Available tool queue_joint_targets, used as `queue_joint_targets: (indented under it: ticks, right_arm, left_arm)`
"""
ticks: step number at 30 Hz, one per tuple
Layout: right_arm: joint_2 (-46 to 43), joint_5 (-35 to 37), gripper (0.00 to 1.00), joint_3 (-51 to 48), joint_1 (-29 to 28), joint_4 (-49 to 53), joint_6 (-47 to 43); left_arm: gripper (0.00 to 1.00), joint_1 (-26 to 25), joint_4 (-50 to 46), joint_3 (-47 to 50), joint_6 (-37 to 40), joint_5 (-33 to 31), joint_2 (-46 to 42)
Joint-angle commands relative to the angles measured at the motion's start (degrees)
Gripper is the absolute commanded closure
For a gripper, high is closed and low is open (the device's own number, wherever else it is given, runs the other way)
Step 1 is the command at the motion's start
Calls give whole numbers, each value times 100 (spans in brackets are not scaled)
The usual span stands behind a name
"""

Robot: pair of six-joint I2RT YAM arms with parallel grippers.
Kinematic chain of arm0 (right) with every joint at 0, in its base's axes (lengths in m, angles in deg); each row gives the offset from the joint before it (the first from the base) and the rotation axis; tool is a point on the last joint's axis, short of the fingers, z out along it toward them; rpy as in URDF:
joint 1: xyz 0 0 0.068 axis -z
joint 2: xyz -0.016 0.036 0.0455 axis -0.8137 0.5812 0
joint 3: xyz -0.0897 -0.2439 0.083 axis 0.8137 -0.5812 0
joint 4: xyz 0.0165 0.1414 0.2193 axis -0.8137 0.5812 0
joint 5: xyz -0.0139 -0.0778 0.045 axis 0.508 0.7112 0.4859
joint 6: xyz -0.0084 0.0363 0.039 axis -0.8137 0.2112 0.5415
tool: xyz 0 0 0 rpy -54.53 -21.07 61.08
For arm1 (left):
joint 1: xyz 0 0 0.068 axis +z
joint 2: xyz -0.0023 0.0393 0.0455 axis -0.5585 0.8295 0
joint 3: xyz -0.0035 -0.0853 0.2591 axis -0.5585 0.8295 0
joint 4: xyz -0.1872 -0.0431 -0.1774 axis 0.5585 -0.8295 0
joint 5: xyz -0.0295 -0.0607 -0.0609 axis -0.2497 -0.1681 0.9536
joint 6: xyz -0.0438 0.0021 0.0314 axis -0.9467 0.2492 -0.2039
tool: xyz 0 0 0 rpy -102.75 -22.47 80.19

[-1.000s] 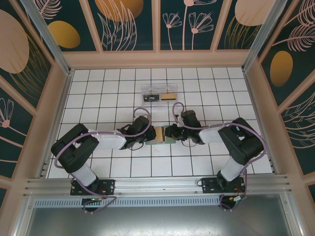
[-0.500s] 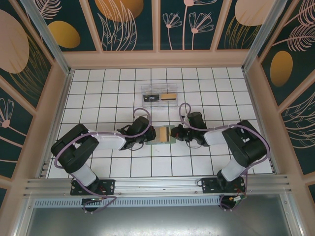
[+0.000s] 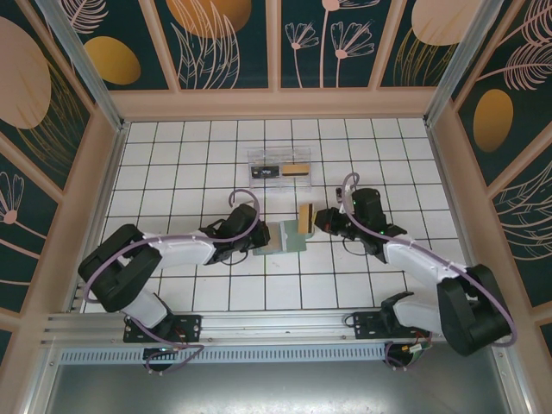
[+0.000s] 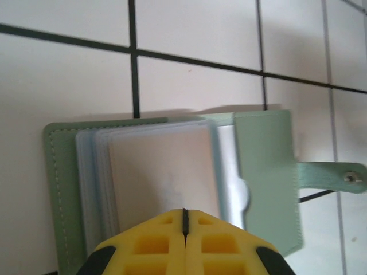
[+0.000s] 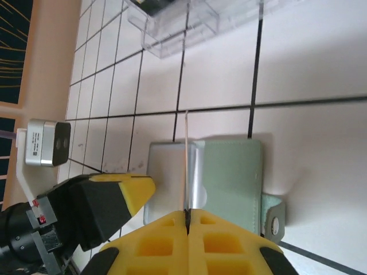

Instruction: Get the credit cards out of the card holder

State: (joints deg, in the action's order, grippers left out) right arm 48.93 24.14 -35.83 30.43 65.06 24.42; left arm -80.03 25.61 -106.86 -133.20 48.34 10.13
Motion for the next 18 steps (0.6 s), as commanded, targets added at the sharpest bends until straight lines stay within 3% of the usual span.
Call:
queue_joint_targets:
  ticks: [1,4,9,10,14,18]
  right_arm:
    - [-194,413,100,498,30,999,-636]
    - [-183,621,100,942,-34,1362,-944]
    - [76,1599,100,1902,-354,1869,-1914]
    - [178,1774,100,2087,-408,1925,-2125]
    - [724,2273,100,2753,-697,2075,-3633]
    - [1205,2232,100,3281,-851,2284,-5119]
  left_arm:
    - [82,-13,-102,-75,-73,-95,-558]
    - [60,-17,-173,-91,-91,-316,-1153]
    - [6,-14,-561,-9,-40,-908,-2356]
    - [2,-12,-630,32,-12,-997,-2572]
    - [2,-11,-922,278,133,-1268,-3415]
    - [2,-10,-1075,612,181,-1434,-4154]
